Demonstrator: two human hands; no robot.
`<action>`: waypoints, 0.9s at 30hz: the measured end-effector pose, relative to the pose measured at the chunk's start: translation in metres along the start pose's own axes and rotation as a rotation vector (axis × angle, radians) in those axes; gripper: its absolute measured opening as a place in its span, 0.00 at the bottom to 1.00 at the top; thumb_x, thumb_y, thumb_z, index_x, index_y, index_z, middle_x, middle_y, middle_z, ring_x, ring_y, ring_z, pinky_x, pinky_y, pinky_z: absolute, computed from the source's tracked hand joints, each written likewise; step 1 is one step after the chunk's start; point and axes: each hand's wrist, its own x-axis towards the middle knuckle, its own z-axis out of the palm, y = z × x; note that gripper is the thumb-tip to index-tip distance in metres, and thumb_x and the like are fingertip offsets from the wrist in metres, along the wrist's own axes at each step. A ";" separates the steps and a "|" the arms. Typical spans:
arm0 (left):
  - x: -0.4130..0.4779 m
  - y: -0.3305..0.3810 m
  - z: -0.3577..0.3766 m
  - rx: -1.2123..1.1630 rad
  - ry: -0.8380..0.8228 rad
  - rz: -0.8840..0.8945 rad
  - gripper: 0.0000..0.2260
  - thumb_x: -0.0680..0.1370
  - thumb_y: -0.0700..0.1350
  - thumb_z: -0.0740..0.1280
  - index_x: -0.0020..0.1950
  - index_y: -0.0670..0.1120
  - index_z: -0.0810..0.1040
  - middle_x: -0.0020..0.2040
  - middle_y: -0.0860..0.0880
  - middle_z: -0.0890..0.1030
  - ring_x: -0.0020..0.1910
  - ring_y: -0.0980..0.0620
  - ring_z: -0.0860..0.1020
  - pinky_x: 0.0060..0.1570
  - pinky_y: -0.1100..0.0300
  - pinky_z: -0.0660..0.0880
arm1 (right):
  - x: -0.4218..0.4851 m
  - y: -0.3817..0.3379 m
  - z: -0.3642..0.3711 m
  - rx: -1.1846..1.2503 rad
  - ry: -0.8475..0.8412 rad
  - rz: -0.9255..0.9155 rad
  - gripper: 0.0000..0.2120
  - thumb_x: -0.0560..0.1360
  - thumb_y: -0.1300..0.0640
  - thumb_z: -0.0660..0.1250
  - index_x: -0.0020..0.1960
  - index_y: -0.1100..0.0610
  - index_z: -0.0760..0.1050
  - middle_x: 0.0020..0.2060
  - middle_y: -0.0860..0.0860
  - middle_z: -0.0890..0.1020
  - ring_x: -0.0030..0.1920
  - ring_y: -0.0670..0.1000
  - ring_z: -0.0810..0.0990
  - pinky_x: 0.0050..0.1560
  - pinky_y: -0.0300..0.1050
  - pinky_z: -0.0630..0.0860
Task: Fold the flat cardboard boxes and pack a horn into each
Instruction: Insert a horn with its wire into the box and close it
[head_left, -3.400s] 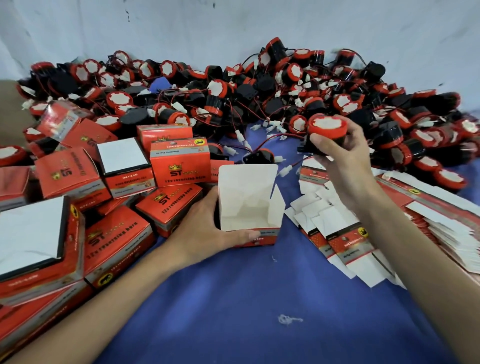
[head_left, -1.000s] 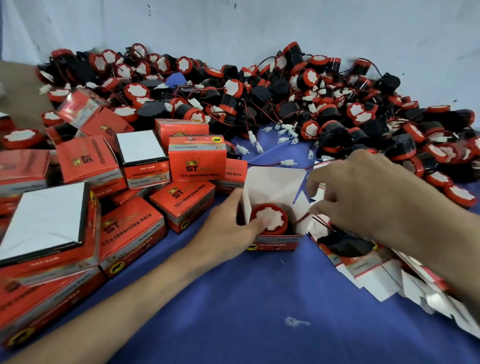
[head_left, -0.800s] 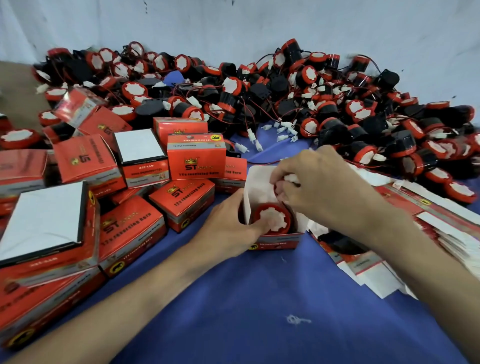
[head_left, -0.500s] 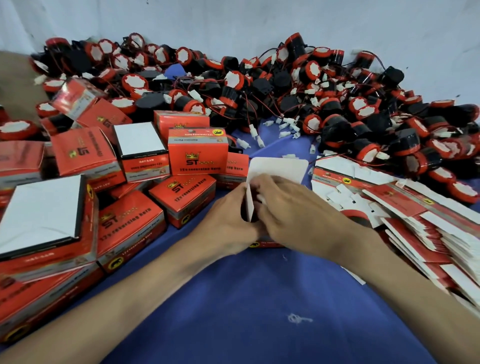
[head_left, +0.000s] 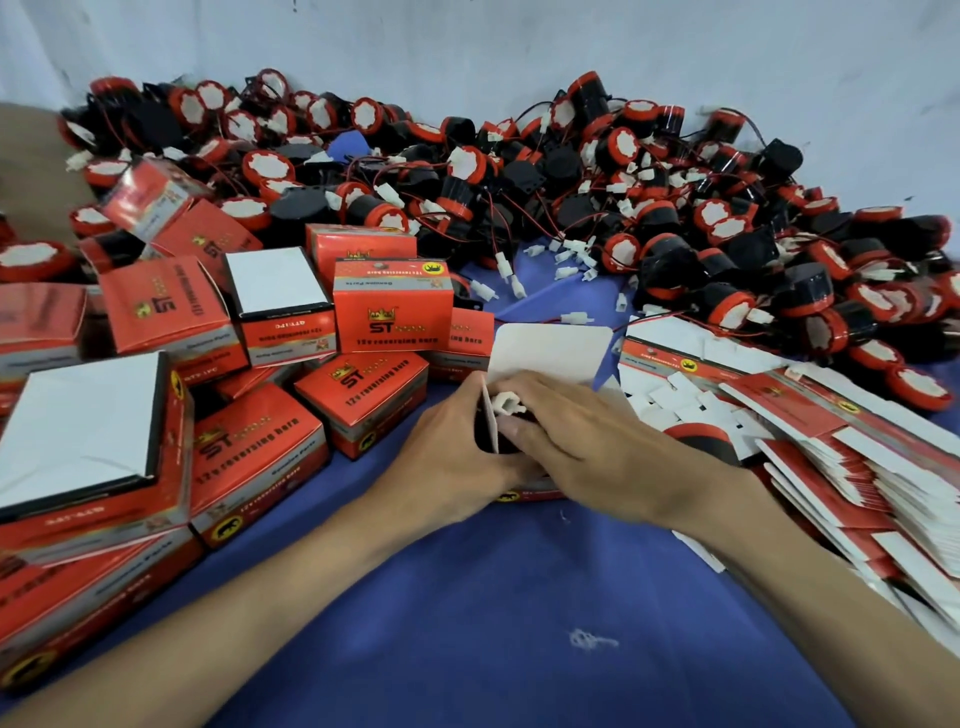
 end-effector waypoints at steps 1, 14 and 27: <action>0.000 0.000 0.001 0.013 -0.002 0.011 0.28 0.55 0.61 0.70 0.55 0.58 0.73 0.49 0.63 0.81 0.49 0.67 0.77 0.50 0.62 0.77 | 0.000 0.000 0.000 0.054 0.008 -0.007 0.14 0.82 0.48 0.51 0.58 0.52 0.71 0.55 0.42 0.75 0.56 0.45 0.72 0.57 0.46 0.66; 0.000 -0.001 -0.005 -0.002 -0.086 0.050 0.29 0.59 0.66 0.71 0.58 0.60 0.72 0.53 0.67 0.78 0.57 0.66 0.76 0.60 0.57 0.74 | 0.002 0.007 0.007 0.242 0.428 -0.143 0.06 0.75 0.61 0.70 0.50 0.58 0.84 0.48 0.50 0.84 0.50 0.43 0.79 0.51 0.37 0.74; -0.004 0.003 -0.015 -0.305 -0.220 0.068 0.25 0.76 0.57 0.58 0.65 0.41 0.68 0.58 0.37 0.74 0.52 0.57 0.75 0.54 0.63 0.73 | -0.006 -0.005 0.028 -0.423 0.286 -0.233 0.10 0.77 0.56 0.66 0.52 0.61 0.82 0.53 0.58 0.79 0.62 0.58 0.75 0.72 0.62 0.59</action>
